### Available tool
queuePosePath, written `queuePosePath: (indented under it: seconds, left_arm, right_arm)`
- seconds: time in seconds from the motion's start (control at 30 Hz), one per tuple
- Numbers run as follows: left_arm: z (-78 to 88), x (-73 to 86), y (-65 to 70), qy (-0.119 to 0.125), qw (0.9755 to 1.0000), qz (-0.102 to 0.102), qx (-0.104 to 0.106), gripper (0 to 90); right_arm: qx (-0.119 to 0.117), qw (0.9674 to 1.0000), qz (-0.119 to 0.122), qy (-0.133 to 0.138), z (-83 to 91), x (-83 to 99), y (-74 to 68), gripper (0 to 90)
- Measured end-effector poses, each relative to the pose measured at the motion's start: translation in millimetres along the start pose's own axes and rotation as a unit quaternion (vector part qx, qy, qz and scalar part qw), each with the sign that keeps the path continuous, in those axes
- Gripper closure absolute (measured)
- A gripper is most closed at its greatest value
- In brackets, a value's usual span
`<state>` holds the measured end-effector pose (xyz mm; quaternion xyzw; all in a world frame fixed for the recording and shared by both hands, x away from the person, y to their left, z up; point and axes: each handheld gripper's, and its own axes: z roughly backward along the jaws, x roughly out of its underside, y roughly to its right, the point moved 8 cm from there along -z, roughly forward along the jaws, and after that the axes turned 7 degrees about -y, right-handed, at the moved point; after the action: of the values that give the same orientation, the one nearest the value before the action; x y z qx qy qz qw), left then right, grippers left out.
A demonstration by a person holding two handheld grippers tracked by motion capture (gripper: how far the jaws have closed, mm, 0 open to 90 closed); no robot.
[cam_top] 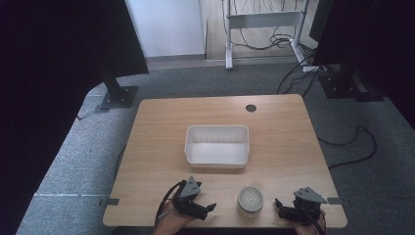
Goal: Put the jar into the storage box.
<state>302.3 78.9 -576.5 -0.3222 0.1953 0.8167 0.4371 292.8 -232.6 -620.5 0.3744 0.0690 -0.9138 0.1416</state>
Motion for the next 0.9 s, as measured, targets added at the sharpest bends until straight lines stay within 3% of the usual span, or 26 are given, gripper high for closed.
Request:
queuePosePath:
  seconds: [0.67,0.9]
  left_arm:
    - [-24.9,-27.8,42.2,0.003,0.9973,-0.059,0.044,5.2]
    - [-31.3,-36.7,51.5,0.009,0.9963,-0.062,0.059,4.5]
  right_arm:
    - [-0.001,1.0000,0.001,0.001,-0.1,0.0,-0.2,0.0]
    - [-0.001,1.0000,0.001,0.002,-0.1,0.0,-0.3,0.0]
